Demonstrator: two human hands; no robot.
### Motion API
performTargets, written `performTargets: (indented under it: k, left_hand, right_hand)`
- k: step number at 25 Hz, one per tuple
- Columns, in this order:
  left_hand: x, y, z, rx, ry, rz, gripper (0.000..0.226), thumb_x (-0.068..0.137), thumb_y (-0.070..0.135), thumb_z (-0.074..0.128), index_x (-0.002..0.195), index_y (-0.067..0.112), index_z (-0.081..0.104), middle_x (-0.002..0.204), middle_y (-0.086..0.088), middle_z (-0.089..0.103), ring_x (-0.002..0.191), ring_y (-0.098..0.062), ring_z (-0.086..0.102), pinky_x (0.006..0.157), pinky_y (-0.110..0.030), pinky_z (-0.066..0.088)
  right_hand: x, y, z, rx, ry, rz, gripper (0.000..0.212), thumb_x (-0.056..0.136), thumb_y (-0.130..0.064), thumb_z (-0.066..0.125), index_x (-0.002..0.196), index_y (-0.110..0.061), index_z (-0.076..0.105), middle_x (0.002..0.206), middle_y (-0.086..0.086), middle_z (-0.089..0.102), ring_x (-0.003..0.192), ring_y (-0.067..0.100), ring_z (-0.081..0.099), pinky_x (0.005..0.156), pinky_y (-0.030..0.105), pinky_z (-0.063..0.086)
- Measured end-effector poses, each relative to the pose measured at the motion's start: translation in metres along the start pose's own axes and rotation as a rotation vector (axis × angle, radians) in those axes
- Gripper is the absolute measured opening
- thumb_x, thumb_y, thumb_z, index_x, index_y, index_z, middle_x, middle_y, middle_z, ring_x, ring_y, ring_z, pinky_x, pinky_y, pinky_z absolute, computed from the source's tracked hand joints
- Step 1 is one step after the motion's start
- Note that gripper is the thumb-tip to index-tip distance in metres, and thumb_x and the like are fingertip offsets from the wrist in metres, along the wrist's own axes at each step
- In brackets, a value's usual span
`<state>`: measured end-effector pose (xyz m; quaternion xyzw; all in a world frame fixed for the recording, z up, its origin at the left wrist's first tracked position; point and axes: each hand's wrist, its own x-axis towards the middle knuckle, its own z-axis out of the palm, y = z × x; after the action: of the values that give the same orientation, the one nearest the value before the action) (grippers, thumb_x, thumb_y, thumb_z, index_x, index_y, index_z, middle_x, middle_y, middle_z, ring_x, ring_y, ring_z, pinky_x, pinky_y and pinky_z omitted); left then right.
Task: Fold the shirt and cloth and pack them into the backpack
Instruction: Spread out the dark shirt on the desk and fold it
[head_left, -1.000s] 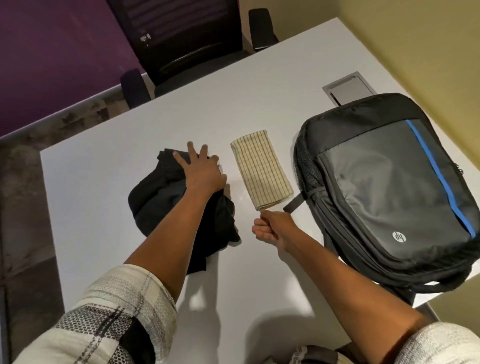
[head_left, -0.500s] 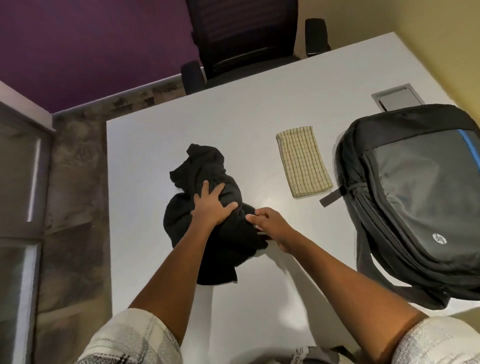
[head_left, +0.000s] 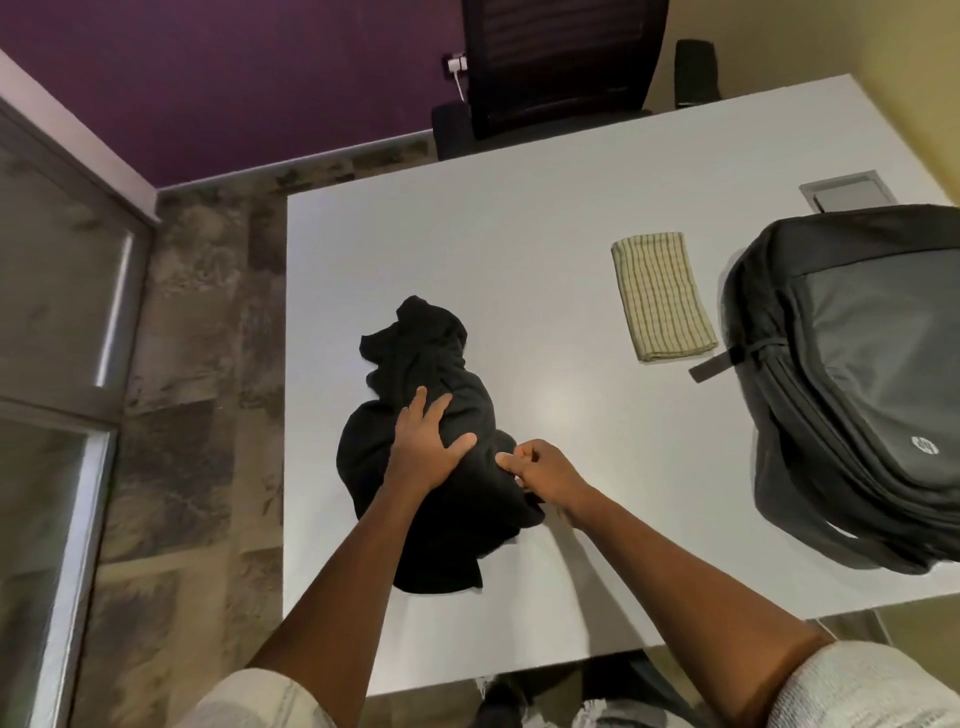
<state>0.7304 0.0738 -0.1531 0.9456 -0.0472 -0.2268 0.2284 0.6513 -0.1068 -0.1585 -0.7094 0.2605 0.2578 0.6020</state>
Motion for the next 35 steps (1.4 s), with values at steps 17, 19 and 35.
performTargets:
  k: [17,19,35]
  left_hand:
    - [0.053,0.141,0.034,0.243,-0.048,0.398,0.073,0.102,0.045,0.048,0.161,0.026,0.009,0.169,-0.001,-0.002,0.155,-0.022,-0.002,0.125,-0.044,0.004]
    - [0.075,0.168,0.049,0.214,-0.109,0.423,0.074,0.102,0.041,0.05,0.161,0.025,0.008,0.169,0.0,-0.003,0.155,-0.021,-0.002,0.125,-0.044,0.004]
    - [0.197,0.264,0.12,0.375,-0.197,0.431,0.092,0.092,0.025,0.068,0.16,0.026,0.006,0.168,-0.008,0.005,0.154,-0.036,0.003,0.12,-0.056,0.016]
  right_hand:
    - [0.058,-0.02,-0.139,-0.667,0.647,-0.3,0.043,0.086,-0.017,0.066,0.127,-0.007,0.056,0.124,0.013,0.061,0.109,0.034,0.059,0.089,0.045,0.05]
    - [0.068,-0.02,-0.165,-0.758,0.647,-0.313,0.045,0.085,-0.016,0.066,0.128,-0.006,0.055,0.125,0.013,0.06,0.11,0.036,0.058,0.091,0.045,0.048]
    - [0.147,-0.025,-0.277,-0.969,0.341,-0.139,0.087,0.093,0.004,0.052,0.156,-0.042,0.013,0.168,0.002,-0.002,0.151,0.043,-0.011,0.117,0.068,-0.001]
